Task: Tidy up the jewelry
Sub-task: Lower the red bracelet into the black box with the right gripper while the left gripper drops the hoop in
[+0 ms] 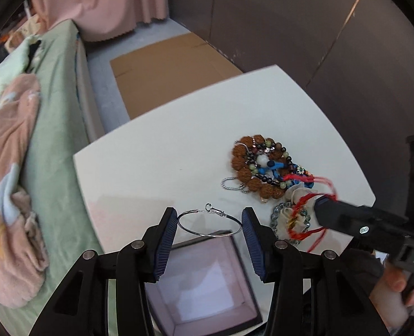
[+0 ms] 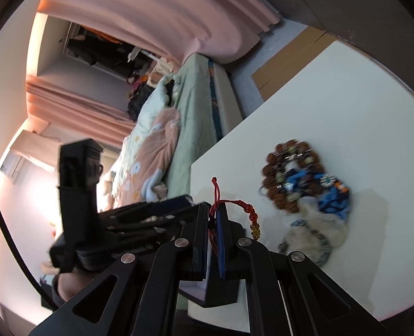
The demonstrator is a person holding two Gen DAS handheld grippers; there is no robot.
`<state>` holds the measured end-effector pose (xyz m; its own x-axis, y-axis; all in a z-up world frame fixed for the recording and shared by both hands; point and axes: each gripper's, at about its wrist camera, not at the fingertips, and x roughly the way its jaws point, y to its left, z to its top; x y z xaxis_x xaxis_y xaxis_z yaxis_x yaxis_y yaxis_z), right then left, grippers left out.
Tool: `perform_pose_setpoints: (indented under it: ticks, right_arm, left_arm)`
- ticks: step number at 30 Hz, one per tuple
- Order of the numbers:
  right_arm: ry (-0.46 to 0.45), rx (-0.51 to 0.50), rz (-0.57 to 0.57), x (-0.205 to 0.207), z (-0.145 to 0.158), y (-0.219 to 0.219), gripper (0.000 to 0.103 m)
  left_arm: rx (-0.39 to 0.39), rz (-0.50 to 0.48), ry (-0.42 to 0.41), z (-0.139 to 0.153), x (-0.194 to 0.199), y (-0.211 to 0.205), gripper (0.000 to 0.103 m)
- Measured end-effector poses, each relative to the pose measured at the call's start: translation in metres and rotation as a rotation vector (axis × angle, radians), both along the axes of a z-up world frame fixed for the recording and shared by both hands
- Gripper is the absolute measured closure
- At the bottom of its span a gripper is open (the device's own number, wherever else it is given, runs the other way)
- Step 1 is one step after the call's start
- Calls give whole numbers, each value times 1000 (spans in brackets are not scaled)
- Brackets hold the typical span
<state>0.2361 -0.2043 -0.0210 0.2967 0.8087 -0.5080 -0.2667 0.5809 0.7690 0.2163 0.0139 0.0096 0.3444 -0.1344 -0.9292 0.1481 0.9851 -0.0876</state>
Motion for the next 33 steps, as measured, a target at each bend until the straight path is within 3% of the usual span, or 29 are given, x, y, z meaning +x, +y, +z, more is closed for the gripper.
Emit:
perform_pose_setpoints:
  ticks: [13, 14, 15, 17, 23, 25, 28, 33]
  right_arm:
    - [-19, 36, 190, -21, -3, 69, 94]
    - [-13, 16, 209, -22, -5, 75, 84]
    - [-5, -11, 220, -23, -7, 78, 63]
    - [15, -73, 194, -22, -12, 77, 40]
    - [32, -46, 78, -9, -9, 32, 39]
    - [28, -42, 39, -7, -7, 14, 39]
    - [27, -27, -8, -4, -4, -10, 39]
    - [28, -8, -97, -2, 1, -52, 39]
  left_arm:
    - [-34, 50, -86, 46, -34, 23, 54]
    - [-33, 51, -84, 46, -36, 23, 54]
    - [-34, 51, -79, 46, -37, 24, 53]
    - [-46, 56, -63, 42, -39, 24, 53]
    - [-76, 38, 49, 20, -40, 14, 50]
    - [-83, 28, 70, 15, -40, 7, 43]
    - [-104, 17, 57, 15, -39, -3, 31]
    - [-132, 12, 30, 20, -27, -29, 29]
